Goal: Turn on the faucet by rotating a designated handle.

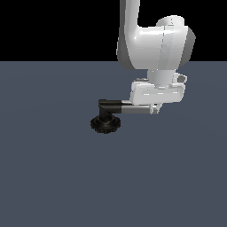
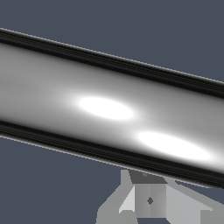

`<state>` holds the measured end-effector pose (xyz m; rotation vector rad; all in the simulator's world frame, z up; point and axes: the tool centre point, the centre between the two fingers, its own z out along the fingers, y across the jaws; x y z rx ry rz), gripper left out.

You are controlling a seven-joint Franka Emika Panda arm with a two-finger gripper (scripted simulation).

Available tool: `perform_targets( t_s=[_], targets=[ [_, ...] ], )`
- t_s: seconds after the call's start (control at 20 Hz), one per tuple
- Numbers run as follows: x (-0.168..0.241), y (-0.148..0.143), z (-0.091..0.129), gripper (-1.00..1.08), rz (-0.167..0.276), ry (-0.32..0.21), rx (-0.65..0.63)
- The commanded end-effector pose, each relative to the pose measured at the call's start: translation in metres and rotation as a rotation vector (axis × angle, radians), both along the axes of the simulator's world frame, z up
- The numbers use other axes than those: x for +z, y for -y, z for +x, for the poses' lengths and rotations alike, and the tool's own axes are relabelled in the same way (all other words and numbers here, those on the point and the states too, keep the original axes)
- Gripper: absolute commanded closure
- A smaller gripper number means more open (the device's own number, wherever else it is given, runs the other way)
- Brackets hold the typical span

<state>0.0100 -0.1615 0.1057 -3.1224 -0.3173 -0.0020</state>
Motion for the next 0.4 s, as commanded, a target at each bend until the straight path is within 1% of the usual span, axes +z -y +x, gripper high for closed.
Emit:
perform_targets(
  t_s=[0.0, 0.3, 0.35],
  targets=[
    [-0.003, 0.009, 0.007, 1.08, -0.003, 0.0, -0.007],
    [-0.003, 0.019, 0.022, 1.08, -0.003, -0.001, -0.009],
    [-0.003, 0.019, 0.022, 1.08, -0.003, -0.001, -0.009]
  ],
)
